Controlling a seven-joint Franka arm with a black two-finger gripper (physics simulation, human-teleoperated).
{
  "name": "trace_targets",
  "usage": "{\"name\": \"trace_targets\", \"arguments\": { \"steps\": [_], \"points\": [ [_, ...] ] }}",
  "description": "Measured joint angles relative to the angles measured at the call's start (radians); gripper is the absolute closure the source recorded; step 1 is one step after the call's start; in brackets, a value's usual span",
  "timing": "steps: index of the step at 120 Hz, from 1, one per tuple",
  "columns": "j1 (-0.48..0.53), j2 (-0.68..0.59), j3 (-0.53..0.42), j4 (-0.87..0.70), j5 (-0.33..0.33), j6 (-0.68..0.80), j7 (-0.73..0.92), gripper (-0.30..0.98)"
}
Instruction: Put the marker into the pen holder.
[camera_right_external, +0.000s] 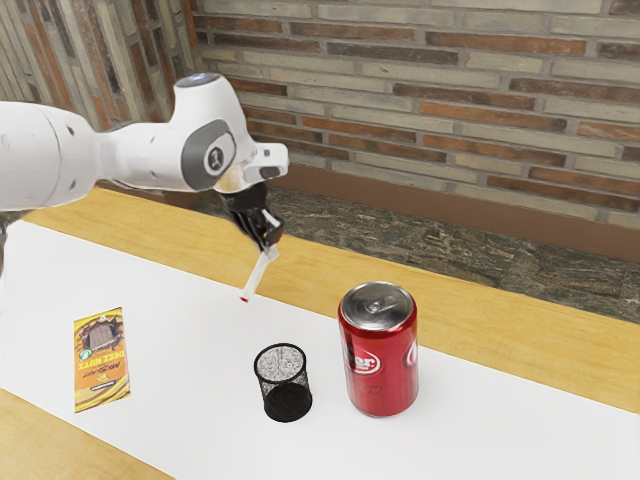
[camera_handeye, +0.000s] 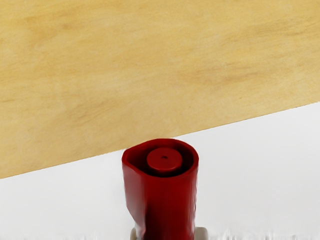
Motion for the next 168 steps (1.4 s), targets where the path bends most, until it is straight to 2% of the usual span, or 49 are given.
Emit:
{"name": "trace_targets", "arguments": {
  "steps": [16,34,83,121,127,151,156,168],
  "points": [
    [-0.087,-0.106,0.0,-0.123,0.05,0.05,-0.051,0.79],
    [-0.131,-0.121,0.0,-0.174,0.077,0.115,-0.108,0.79],
    [-0.204,-0.157,0.001,-0.247,0.085,0.211,-0.232,0.79],
    [-0.265,-0.284,0.024,-0.37,0.094,0.225,-0.3,0.78],
    [-0.235,-0.294,-0.012,-0.385,0.096,0.226,-0.309,0.78],
    [-0.233,-0.283,-0.028,-0.437,0.097,0.228,-0.339,0.76],
    [-0.265,-0.27,0.002,-0.439,0.096,0.23,-0.344,0.76],
    [-0.274,-0.255,0.008,-0.443,0.096,0.235,-0.354,0.76]
  ]
}}
